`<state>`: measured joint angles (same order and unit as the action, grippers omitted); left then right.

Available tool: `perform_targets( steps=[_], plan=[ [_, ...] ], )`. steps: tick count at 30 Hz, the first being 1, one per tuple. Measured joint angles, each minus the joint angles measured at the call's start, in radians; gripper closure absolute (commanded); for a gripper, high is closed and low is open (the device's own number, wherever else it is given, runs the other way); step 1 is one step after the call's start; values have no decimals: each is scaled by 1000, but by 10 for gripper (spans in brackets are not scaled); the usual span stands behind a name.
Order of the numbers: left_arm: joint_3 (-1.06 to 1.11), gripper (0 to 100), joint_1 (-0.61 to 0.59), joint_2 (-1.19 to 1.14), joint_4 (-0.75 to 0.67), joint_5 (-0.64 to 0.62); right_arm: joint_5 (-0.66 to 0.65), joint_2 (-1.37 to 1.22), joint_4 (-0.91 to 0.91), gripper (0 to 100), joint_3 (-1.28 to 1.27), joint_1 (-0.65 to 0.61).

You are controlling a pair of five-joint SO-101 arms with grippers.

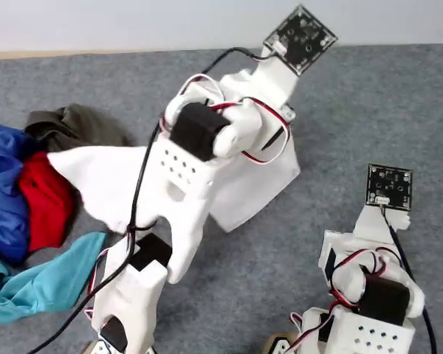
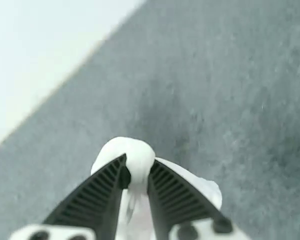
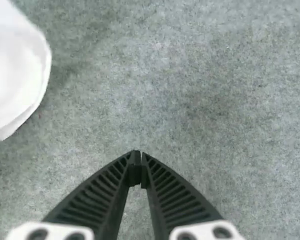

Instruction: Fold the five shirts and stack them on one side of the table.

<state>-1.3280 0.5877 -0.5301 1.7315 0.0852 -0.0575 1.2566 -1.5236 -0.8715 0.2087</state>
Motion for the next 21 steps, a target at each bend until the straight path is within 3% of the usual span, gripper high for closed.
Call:
perform_targets(
  steps=[4, 14, 21],
  plan=[
    [15, 996, 0, -3, 2, 0, 0, 3, 0, 990, 0, 0],
    [436, 993, 0, -5, 2, 0, 0, 5, 0, 990, 0, 0],
    [546, 825, 0, 15, 0, 0, 0, 5, 0, 990, 0, 0]
  ],
)
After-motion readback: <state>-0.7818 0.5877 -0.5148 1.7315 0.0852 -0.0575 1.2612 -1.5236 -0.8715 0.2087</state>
